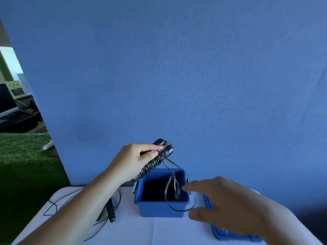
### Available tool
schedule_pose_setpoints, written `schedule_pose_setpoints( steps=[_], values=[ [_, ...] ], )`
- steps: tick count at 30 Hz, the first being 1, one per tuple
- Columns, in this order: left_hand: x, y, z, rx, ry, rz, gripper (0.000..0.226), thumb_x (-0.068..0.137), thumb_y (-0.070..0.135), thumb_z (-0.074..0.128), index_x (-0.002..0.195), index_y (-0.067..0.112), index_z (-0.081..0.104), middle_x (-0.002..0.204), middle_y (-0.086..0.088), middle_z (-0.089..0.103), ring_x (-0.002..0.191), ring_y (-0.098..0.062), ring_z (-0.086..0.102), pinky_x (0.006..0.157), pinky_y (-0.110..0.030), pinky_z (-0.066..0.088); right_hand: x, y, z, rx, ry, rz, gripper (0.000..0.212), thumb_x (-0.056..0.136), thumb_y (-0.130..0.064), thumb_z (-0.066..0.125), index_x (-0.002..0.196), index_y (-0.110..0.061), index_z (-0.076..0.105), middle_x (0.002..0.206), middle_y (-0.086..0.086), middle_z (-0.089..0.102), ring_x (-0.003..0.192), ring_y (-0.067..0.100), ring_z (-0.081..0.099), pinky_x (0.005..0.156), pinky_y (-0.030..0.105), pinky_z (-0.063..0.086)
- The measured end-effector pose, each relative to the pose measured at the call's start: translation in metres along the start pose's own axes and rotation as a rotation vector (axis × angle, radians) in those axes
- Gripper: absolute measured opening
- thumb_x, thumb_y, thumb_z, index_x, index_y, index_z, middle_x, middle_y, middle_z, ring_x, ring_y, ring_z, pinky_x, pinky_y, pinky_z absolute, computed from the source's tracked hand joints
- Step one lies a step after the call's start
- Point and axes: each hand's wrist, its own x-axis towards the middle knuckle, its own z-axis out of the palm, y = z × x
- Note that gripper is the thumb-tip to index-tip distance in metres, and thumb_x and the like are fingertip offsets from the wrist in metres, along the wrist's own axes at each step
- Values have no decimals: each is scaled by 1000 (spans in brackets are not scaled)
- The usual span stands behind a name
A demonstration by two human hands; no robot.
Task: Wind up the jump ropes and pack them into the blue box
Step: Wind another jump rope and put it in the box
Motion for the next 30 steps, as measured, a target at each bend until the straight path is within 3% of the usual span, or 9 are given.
schedule_pose_setpoints(
  steps=[4,9,15,17,19,22,24,27,30],
  values=[
    [-4,2,6,-79,-62,16,23,99,39,63,111,56,71,105,28,74,100,1,70,97,-34,54,36,1,15,67,456,17,61,75,-77,53,116,-34,64,101,-22,60,97,1,55,82,18,46],
    [-12,20,10,-209,-125,55,26,100,32,63,113,51,73,112,19,76,106,-13,72,99,-43,55,83,7,55,680,231,24,26,84,-54,71,101,-35,71,96,-7,75,98,11,69,93,36,54],
    [-26,43,-5,-548,-191,-45,25,96,30,63,114,40,76,99,-22,72,60,-27,61,51,-40,57,86,16,74,1133,42,-187,24,97,-22,52,83,-7,64,74,24,69,79,26,69,76,27,52],
    [-32,48,-11,-607,-265,-45,27,90,33,63,113,38,77,98,-23,70,64,-33,61,52,-43,59,89,25,75,1043,-57,-172,26,94,-25,51,79,-9,65,79,33,66,74,19,68,74,33,55],
    [-39,55,-14,-596,-402,2,29,94,28,61,119,32,76,102,-20,73,72,-38,69,59,-47,62,95,39,74,890,-114,-177,26,95,-27,53,81,-12,69,83,9,74,80,11,68,86,41,58],
    [-50,67,-9,-483,-591,72,30,101,12,56,128,17,70,107,-10,75,72,-4,73,63,-18,58,115,55,59,607,-121,-183,23,97,-6,56,85,-22,67,70,-19,68,69,-9,62,83,27,55],
    [-53,69,-1,-272,-653,161,28,103,26,59,127,34,70,111,10,76,92,5,71,89,-19,55,131,52,40,221,-61,-239,18,93,-10,59,90,-19,74,74,-24,66,72,-13,57,78,18,47],
    [-55,66,10,-38,-750,181,27,101,33,62,121,49,70,98,31,73,94,16,63,89,-10,45,149,44,1,-201,39,-336,27,90,-42,68,91,-17,76,109,-5,74,102,15,65,89,29,50],
    [-52,56,19,138,-778,108,30,100,46,57,119,70,59,120,35,67,113,8,62,107,-24,45,147,31,-44,-549,91,-318,45,74,-62,58,77,-18,67,91,-1,71,95,28,65,81,37,55]
  ],
)
